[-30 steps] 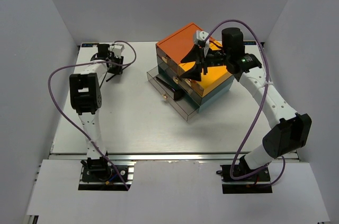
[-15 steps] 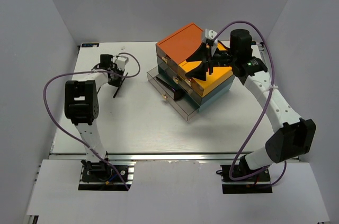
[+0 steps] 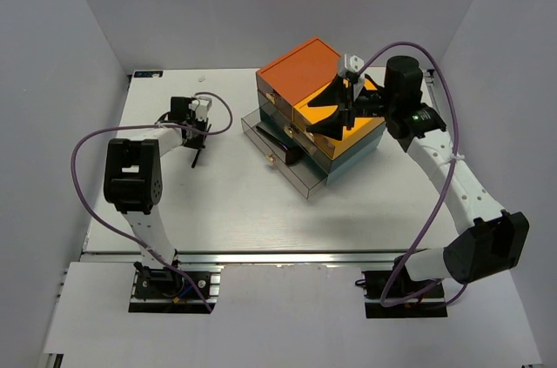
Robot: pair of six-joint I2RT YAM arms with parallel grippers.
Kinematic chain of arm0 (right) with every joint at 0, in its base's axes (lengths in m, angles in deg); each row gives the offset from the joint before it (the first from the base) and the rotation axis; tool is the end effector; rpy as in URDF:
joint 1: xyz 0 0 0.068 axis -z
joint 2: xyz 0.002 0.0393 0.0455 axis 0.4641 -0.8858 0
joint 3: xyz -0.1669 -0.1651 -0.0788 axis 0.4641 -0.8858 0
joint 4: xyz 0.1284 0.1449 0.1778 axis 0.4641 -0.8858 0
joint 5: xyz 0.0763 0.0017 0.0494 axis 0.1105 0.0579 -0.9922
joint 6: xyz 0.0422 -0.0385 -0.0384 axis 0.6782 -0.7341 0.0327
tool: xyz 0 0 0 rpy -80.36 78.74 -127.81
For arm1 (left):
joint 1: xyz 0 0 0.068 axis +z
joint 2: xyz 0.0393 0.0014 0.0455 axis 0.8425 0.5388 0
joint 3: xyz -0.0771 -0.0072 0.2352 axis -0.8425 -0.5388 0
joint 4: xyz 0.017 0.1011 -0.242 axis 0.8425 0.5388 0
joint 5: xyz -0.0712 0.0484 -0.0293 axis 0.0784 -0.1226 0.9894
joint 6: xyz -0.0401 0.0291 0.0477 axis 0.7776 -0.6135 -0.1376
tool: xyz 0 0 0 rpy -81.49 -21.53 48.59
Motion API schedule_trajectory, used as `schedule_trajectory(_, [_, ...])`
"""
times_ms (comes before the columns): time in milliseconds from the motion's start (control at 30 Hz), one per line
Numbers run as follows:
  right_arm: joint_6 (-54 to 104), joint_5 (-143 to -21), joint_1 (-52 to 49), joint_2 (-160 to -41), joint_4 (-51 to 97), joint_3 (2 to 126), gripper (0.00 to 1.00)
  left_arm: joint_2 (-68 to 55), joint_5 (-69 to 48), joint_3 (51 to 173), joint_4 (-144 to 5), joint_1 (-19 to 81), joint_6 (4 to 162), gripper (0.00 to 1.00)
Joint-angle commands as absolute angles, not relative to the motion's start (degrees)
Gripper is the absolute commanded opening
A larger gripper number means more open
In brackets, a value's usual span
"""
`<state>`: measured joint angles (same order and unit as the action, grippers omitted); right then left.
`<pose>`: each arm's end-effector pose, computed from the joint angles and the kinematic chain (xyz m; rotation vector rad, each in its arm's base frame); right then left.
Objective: Organize the makeup
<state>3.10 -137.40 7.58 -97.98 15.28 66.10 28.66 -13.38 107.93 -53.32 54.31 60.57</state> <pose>0.2827 0.1558 0.3857 -1.2304 1.2409 1.0026 0.3972 -0.0270 0.1102 0.3362 2.5166 -0.0732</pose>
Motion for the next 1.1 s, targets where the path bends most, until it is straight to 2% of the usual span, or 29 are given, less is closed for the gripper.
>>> schedule_trajectory(0, [4.4, -138.3, 7.8, -95.2, 18.4, 64.8, 0.74, 25.4, -11.0, 105.9, -49.6, 54.1, 65.8, 0.00])
schedule_trajectory(333, [5.1, -138.1, 8.0, -92.4, 20.1, 61.6, 0.74, 20.4, -5.4, 105.3, -51.9, 54.1, 76.3, 0.00])
schedule_trajectory(467, [6.1, -137.8, 8.0, -91.6, 21.7, 60.4, 0.74, 14.6, 2.0, 99.4, -61.7, 54.1, 89.4, 0.00])
schedule_trajectory(700, [7.7, -137.5, 8.2, -89.8, 24.7, 58.0, 0.74, 8.1, 7.5, 90.6, -79.6, 52.7, 110.3, 0.00])
schedule_trajectory(833, [8.6, -137.1, 8.2, -89.2, 25.9, 56.8, 0.74, 6.7, 5.0, 86.5, -90.9, 48.8, 124.1, 0.00])
schedule_trajectory(933, [9.2, -137.0, 8.3, -88.4, 26.7, 56.0, 0.74, 7.0, -1.3, 81.6, -104.7, 44.1, 140.5, 0.00])
schedule_trajectory(1067, [9.1, -136.8, 8.6, -87.4, 26.9, 55.2, 0.74, 9.1, -9.3, 80.1, -109.6, 38.2, 149.6, 0.00])
